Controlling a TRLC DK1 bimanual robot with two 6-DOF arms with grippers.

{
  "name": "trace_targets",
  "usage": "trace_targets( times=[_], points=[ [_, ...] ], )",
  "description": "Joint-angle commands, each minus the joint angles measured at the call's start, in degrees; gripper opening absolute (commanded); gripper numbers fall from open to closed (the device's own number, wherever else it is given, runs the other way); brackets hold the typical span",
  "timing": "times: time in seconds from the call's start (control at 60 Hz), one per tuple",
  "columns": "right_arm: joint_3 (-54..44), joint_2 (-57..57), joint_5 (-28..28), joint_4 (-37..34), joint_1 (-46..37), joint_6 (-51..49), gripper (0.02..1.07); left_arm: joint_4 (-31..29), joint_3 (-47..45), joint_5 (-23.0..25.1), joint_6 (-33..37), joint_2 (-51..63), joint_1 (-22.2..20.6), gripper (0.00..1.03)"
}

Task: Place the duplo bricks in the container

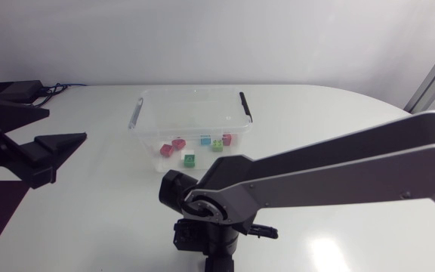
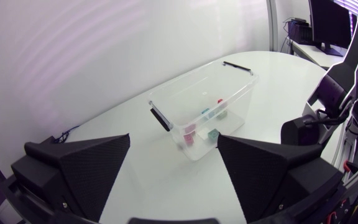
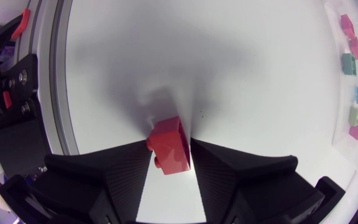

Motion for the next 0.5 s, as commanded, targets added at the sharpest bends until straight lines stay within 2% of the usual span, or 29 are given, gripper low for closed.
trace_targets(
  times=[0.0, 0.3, 0.483],
  points=[
    [0.68, -0.82, 0.62, -0.87, 0.24, -0.37, 0.32, -0.88, -2.11, -0.08, 1.47, -1.33, 0.93, 0.98],
    [2.71, -14.09, 1.33, -5.44, -1.69, 1.92, 0.3, -2.99, -4.3, 0.01, 1.74, -6.08, 2.51, 0.98],
    [4.55, -18.23, 1.59, -6.58, -3.19, 2.97, 0.3, -4.13, -5.45, 0.18, 1.82, -8.63, 2.95, 0.98]
  ],
)
